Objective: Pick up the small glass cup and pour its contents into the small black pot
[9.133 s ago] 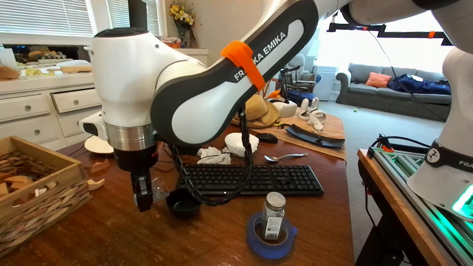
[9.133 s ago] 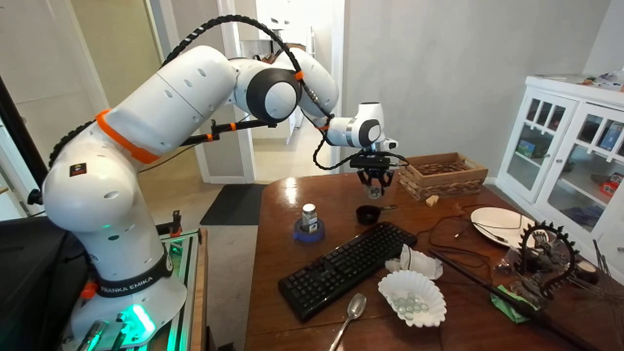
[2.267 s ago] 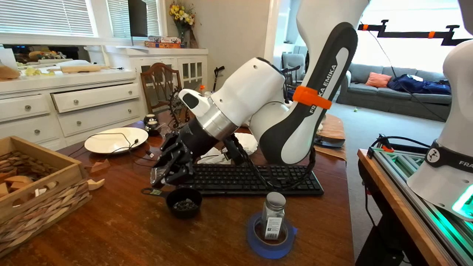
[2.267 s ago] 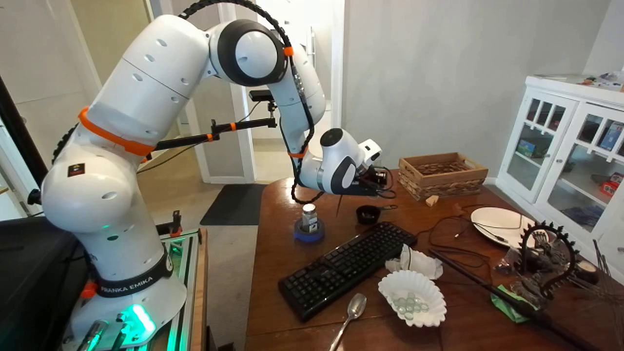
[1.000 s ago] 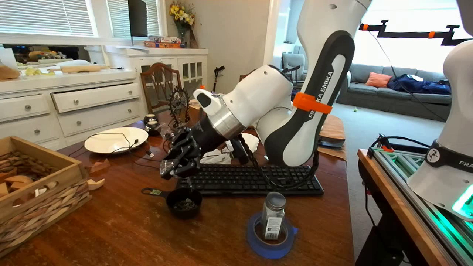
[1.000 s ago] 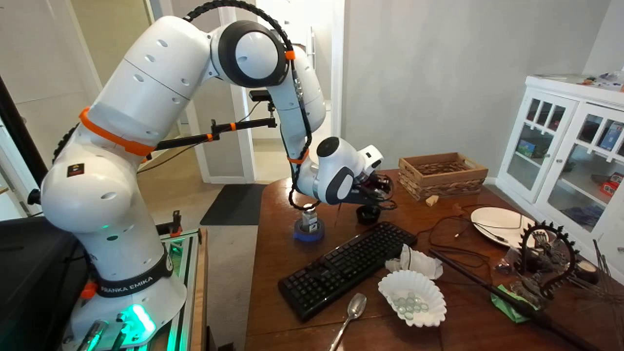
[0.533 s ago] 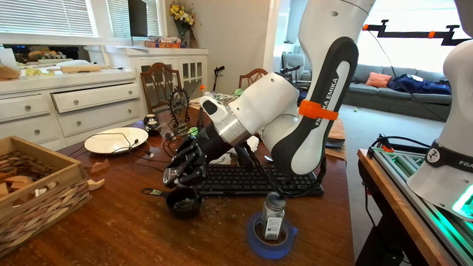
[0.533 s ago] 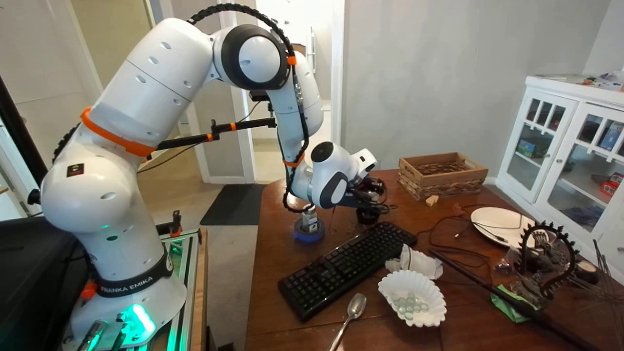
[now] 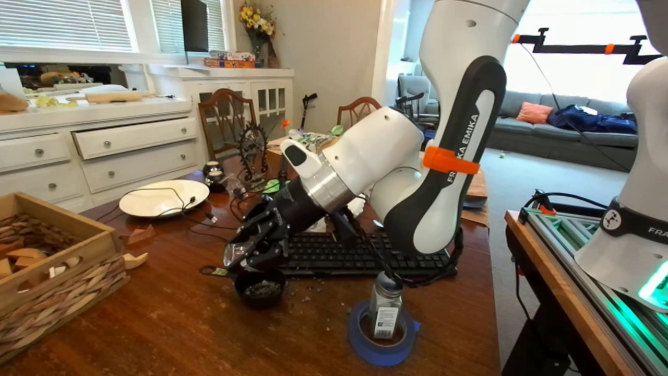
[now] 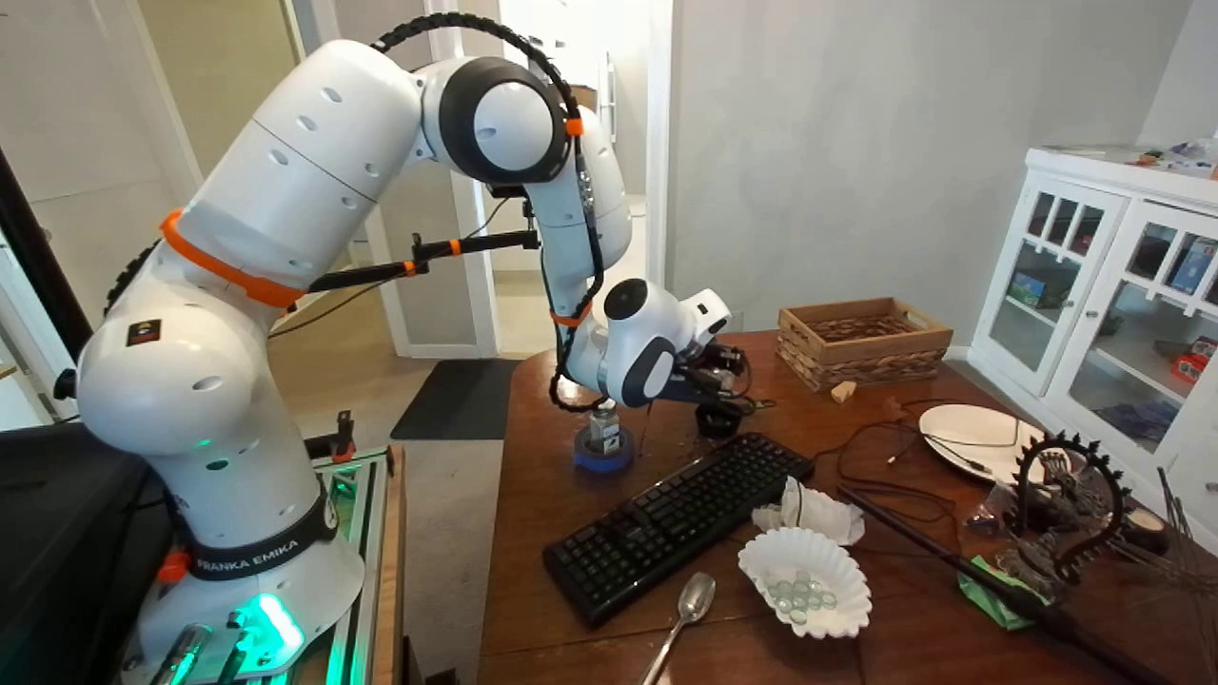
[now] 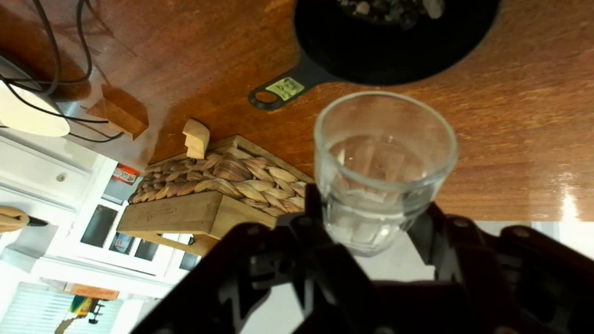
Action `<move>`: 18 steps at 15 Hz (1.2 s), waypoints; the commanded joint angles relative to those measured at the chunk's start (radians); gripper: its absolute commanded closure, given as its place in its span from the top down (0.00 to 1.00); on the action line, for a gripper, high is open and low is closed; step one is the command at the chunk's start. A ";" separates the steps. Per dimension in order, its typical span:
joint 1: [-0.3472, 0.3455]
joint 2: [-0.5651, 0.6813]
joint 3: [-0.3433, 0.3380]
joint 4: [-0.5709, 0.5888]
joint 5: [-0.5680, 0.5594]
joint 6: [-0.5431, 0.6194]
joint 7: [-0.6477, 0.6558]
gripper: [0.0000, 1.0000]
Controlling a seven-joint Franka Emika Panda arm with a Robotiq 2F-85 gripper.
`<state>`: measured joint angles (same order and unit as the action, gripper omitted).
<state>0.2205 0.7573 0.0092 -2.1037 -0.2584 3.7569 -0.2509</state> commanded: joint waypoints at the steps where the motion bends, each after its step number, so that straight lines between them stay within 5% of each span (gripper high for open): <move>1: -0.002 0.033 -0.004 0.016 -0.004 0.071 -0.044 0.22; 11: -0.056 -0.099 0.020 -0.042 -0.118 -0.180 -0.040 0.22; 18: -0.182 -0.195 0.066 -0.049 -0.274 -0.563 -0.105 0.22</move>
<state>0.0914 0.6173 0.0554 -2.1189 -0.4749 3.3375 -0.3067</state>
